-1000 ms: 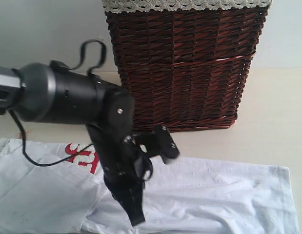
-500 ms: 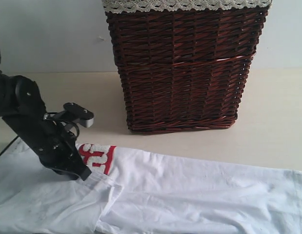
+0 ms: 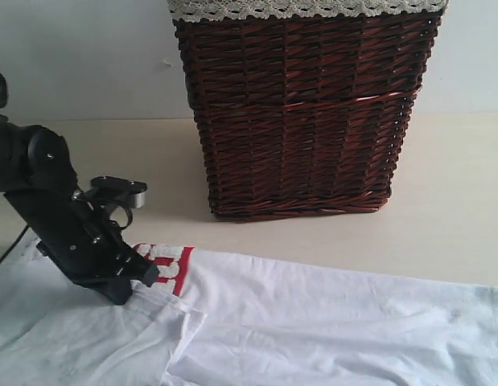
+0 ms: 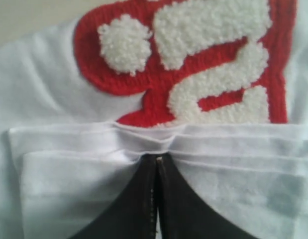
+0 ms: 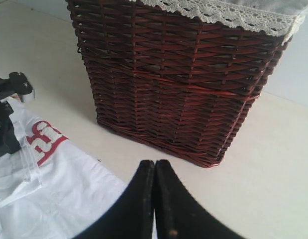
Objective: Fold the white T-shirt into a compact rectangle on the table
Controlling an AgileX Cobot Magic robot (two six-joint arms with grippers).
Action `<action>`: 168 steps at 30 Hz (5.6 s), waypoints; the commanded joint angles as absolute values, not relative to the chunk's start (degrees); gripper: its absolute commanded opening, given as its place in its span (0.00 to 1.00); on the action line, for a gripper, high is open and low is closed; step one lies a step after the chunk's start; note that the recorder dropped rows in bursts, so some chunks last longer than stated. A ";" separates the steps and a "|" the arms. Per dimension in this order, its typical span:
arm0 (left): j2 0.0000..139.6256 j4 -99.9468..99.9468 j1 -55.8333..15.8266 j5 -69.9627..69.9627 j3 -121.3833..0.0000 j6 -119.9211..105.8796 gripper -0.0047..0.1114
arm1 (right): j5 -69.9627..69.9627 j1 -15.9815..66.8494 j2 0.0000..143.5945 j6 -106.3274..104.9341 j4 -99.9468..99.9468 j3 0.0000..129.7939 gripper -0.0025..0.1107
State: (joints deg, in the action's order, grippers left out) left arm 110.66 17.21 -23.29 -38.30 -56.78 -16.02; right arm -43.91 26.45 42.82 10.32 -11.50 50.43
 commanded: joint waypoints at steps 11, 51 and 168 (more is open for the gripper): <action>106.13 5.12 -19.92 -50.02 -53.96 -10.43 0.04 | -43.86 26.33 42.74 10.58 -11.29 50.00 0.02; 105.88 0.98 7.46 -37.14 -46.04 -1.36 0.59 | -45.38 26.33 42.74 5.85 -4.87 50.00 0.02; 28.31 -19.31 -55.43 -21.85 -30.49 22.79 0.04 | -36.86 26.33 7.39 0.00 0.00 45.10 0.02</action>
State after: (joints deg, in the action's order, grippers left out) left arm 29.95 -19.04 -55.54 -19.83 -30.74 22.47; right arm -39.21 26.45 11.13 0.62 0.00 46.21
